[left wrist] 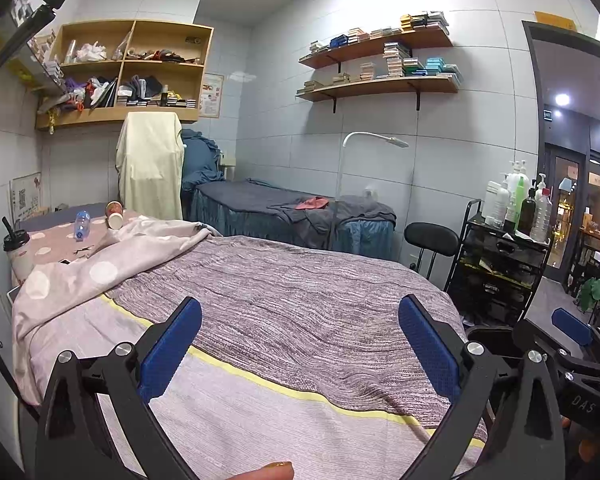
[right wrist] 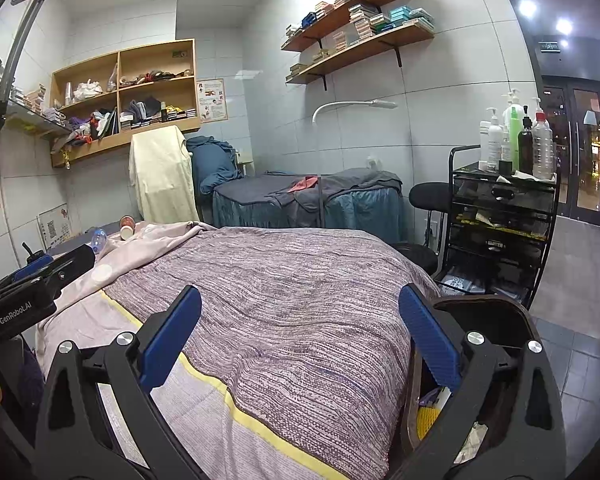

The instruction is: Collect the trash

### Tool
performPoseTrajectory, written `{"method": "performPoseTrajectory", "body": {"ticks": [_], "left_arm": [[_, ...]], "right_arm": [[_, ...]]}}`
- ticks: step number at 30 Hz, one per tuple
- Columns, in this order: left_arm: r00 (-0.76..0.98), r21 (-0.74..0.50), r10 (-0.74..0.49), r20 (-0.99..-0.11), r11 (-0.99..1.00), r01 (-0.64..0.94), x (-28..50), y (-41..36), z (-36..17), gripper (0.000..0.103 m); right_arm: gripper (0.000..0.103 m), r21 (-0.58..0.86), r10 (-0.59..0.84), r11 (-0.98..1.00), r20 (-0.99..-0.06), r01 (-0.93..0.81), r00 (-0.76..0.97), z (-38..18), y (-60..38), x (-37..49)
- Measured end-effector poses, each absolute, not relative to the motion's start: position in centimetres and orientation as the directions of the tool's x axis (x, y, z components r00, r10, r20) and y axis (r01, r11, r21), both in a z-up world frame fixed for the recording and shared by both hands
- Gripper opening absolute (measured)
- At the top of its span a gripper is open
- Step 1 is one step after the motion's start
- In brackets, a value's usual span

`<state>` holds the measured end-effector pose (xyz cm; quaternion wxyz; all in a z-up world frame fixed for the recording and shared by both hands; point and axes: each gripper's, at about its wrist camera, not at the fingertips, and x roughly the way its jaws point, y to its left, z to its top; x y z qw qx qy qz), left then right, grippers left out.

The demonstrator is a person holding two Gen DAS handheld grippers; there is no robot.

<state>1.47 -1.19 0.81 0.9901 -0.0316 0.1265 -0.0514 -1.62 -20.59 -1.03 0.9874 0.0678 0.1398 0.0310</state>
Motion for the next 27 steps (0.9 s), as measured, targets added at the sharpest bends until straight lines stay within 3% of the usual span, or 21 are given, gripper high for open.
{"method": "performPoseTrajectory", "body": {"ticks": [27], "left_arm": [[0.961,-0.070,-0.119,-0.250,0.992,0.105,1.48,-1.60,0.93,0.097]], "right_arm": [[0.097,0.149,0.077,0.988,-0.279,-0.036,0.957,-1.27,-20.93,-1.44]]}}
